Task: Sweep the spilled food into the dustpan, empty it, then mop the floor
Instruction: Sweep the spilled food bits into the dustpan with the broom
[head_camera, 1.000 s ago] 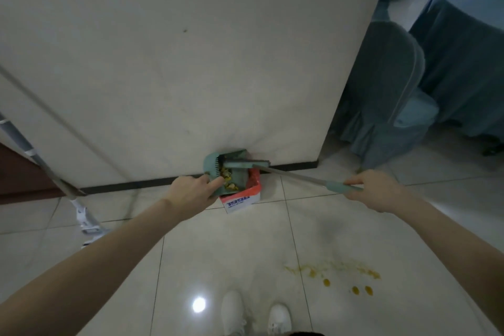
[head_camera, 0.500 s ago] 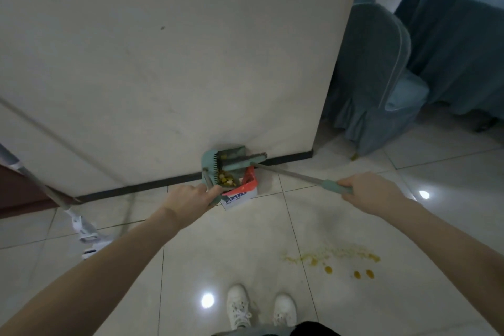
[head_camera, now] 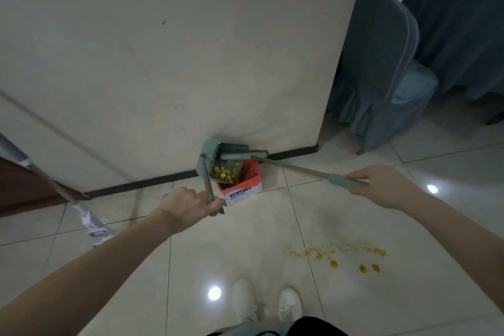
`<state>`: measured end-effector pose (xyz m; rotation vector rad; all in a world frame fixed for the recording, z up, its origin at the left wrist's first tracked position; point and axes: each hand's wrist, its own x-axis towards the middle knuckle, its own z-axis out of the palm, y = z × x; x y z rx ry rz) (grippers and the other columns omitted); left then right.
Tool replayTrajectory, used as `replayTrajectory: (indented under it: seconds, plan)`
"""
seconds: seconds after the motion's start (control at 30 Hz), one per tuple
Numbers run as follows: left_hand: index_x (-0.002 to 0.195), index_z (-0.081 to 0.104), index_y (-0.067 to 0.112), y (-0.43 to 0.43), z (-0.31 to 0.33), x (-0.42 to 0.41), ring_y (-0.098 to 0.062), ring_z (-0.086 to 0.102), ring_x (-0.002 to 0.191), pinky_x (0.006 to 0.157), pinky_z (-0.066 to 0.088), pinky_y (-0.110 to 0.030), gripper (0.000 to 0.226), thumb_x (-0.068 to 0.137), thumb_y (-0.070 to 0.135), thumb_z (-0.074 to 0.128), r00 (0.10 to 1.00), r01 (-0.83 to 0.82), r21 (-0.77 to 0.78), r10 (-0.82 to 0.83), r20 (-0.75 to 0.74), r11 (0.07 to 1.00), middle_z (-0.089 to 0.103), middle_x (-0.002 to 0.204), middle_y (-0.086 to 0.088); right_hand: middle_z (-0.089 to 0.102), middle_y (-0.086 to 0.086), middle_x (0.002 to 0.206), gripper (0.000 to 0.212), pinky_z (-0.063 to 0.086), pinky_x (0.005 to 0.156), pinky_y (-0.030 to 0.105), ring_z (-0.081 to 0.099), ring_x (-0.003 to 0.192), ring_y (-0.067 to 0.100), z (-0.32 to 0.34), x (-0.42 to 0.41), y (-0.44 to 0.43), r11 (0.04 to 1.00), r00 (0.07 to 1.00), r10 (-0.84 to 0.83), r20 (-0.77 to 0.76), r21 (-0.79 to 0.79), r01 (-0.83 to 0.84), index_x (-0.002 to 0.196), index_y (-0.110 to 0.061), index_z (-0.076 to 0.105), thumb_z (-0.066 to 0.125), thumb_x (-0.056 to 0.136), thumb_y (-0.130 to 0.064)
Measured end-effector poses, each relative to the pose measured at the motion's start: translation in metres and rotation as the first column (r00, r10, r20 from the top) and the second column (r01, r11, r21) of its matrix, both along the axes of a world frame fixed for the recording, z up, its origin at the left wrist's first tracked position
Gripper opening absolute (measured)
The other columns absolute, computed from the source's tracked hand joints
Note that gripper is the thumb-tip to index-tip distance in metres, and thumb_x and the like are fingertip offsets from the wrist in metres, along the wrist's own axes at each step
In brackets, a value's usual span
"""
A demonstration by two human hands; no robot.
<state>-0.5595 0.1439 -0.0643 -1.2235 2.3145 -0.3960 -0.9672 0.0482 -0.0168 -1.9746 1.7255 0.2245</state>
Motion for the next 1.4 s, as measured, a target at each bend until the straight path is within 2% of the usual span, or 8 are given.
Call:
replayTrajectory:
  seconds: [0.27, 0.37, 0.5, 0.67, 0.8, 1.03, 1.17, 1.4]
  plan:
    - [0.124, 0.017, 0.024, 0.004, 0.001, 0.0, -0.031, 0.066, 0.078, 0.057, 0.042, -0.036, 0.028, 0.103, 0.029, 0.034, 0.999, -0.053, 0.082, 0.054, 0.0, 0.995, 0.059, 0.105, -0.009, 0.066, -0.003, 0.112, 0.039, 0.053, 0.082, 0.035, 0.062, 0.098, 0.019, -0.021, 0.032, 0.021, 0.998, 0.995, 0.056, -0.081, -0.011, -0.057, 0.133, -0.041, 0.055, 0.056, 0.094, -0.039]
    - [0.125, 0.029, 0.023, 0.009, -0.002, 0.007, -0.031, 0.065, 0.064, 0.055, 0.049, -0.035, 0.035, 0.097, 0.026, 0.049, 0.999, 0.011, 0.032, -0.01, -0.035, 0.999, 0.061, 0.093, -0.009, 0.067, -0.004, 0.104, 0.036, 0.053, 0.078, 0.034, 0.062, 0.092, 0.018, -0.015, 0.024, 0.022, 0.994, 0.987, 0.095, -0.132, -0.039, -0.101, 0.13, -0.042, 0.057, 0.055, 0.094, -0.037]
    - [0.098, 0.048, 0.02, 0.012, -0.005, 0.014, -0.023, 0.045, 0.028, 0.033, 0.041, -0.027, 0.06, 0.055, 0.02, 0.09, 0.994, 0.093, -0.008, -0.094, -0.055, 0.996, 0.053, 0.056, -0.003, 0.067, -0.003, 0.107, 0.037, 0.052, 0.079, 0.032, 0.061, 0.093, 0.018, -0.008, 0.013, 0.021, 0.998, 0.993, 0.057, -0.103, -0.025, -0.06, 0.129, -0.039, 0.059, 0.059, 0.093, -0.036]
    - [0.097, 0.044, 0.02, 0.012, -0.007, 0.011, -0.022, 0.045, 0.028, 0.033, 0.038, -0.026, 0.063, 0.053, 0.024, 0.09, 0.992, 0.121, -0.017, -0.122, -0.023, 0.992, 0.053, 0.055, -0.002, 0.065, -0.001, 0.121, 0.044, 0.052, 0.09, 0.035, 0.06, 0.103, 0.019, -0.01, 0.012, 0.028, 1.0, 0.999, 0.005, -0.044, -0.003, -0.006, 0.135, -0.035, 0.056, 0.061, 0.091, -0.039]
    - [0.108, 0.051, 0.02, 0.014, 0.0, 0.001, -0.024, 0.058, 0.043, 0.041, 0.042, -0.028, 0.034, 0.081, 0.022, 0.07, 0.99, 0.14, -0.013, -0.14, -0.002, 0.99, 0.062, 0.071, -0.003, 0.065, -0.002, 0.12, 0.043, 0.053, 0.086, 0.034, 0.06, 0.104, 0.019, -0.017, 0.032, 0.04, 0.997, 0.996, 0.071, -0.056, -0.036, -0.073, 0.137, -0.037, 0.052, 0.056, 0.094, -0.038]
    - [0.093, 0.053, 0.024, 0.013, -0.002, 0.003, -0.021, 0.046, 0.029, 0.039, 0.022, -0.025, 0.055, 0.052, 0.026, 0.09, 0.995, 0.098, 0.001, -0.098, -0.021, 0.995, 0.052, 0.053, 0.001, 0.065, -0.002, 0.102, 0.038, 0.054, 0.073, 0.032, 0.062, 0.089, 0.019, -0.02, 0.033, 0.042, 0.983, 0.966, 0.147, -0.214, -0.077, -0.166, 0.132, -0.044, 0.054, 0.05, 0.096, -0.034]
    - [0.088, 0.06, 0.025, 0.016, -0.005, 0.002, -0.021, 0.045, 0.028, 0.035, 0.032, -0.022, 0.053, 0.046, 0.027, 0.092, 0.996, 0.089, 0.007, -0.089, -0.03, 0.996, 0.052, 0.05, 0.001, 0.065, -0.005, 0.101, 0.035, 0.047, 0.068, 0.028, 0.061, 0.087, 0.016, -0.015, 0.022, 0.037, 0.99, 0.97, 0.1, -0.221, -0.072, -0.119, 0.129, -0.043, 0.057, 0.054, 0.094, -0.036]
    - [0.085, 0.065, 0.023, 0.014, 0.015, 0.012, -0.02, 0.041, 0.025, 0.038, 0.019, -0.021, 0.05, 0.043, 0.019, 0.092, 0.99, 0.131, -0.01, -0.131, -0.057, 0.991, 0.051, 0.049, 0.0, 0.066, -0.005, 0.111, 0.039, 0.052, 0.08, 0.031, 0.061, 0.097, 0.017, -0.002, 0.01, 0.04, 0.996, 0.988, 0.065, -0.139, -0.048, -0.072, 0.132, -0.041, 0.056, 0.057, 0.093, -0.037]
